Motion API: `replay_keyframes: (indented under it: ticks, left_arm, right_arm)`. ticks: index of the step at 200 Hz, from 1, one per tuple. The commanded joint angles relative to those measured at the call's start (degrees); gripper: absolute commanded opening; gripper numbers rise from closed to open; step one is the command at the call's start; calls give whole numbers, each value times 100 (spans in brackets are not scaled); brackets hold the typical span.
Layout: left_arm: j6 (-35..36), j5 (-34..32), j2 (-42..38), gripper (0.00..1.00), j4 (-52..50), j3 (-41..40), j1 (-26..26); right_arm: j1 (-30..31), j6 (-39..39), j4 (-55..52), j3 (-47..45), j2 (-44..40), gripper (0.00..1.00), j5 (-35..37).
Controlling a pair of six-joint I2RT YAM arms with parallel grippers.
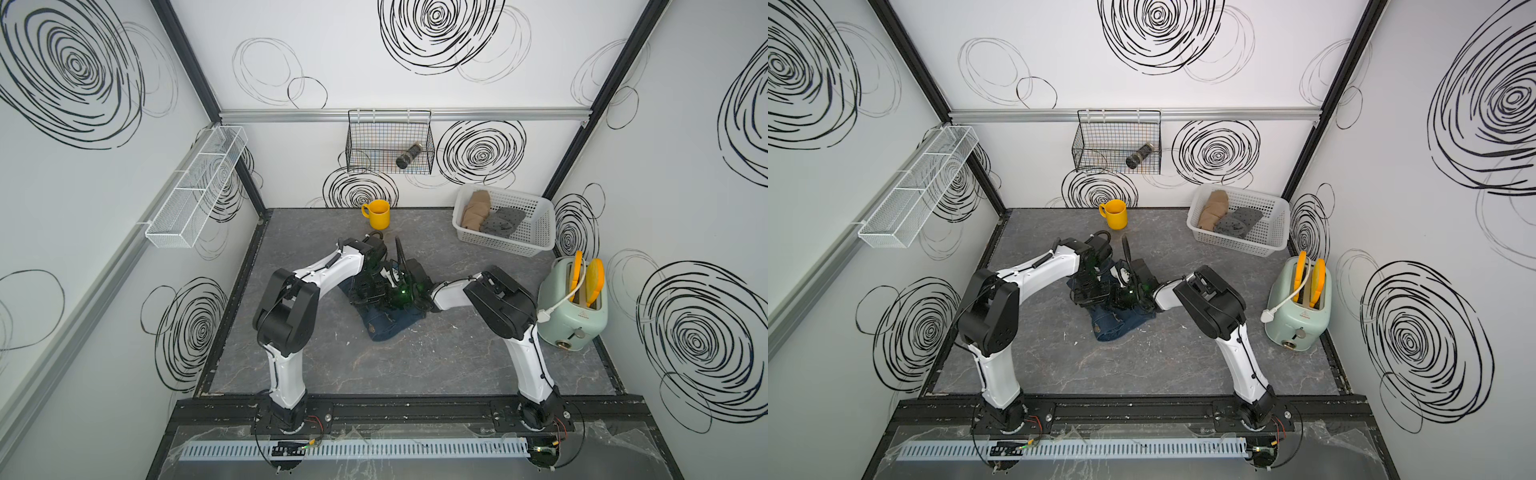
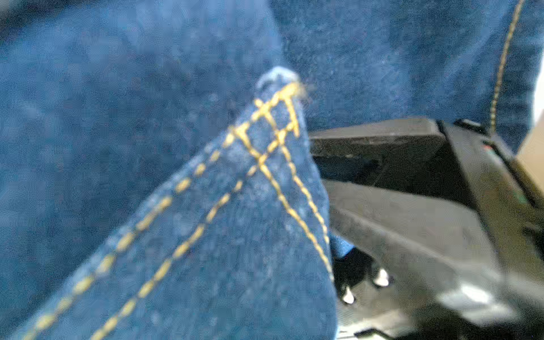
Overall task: Roll up the skirts
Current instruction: Roll the skirt at the center of the board.
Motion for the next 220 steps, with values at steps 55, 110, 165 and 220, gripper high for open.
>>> replay_keyframes:
  ticks: [55, 110, 165, 220]
  left_arm:
    - [455, 205, 807, 43, 1109, 1066, -114]
    - [-147, 824, 568, 15, 2323, -13, 338]
    - [-365, 182, 583, 0, 1997, -140, 388]
    - [-295, 91, 497, 0, 1907, -436, 466]
  right_arm:
    - [582, -553, -1203, -312, -294, 29, -191]
    - [459, -772, -1197, -468, -548, 39, -52]
    - [187, -1098, -1024, -818, -1127, 55, 165]
    - [-86, -1661, -707, -1410, -2322, 74, 673]
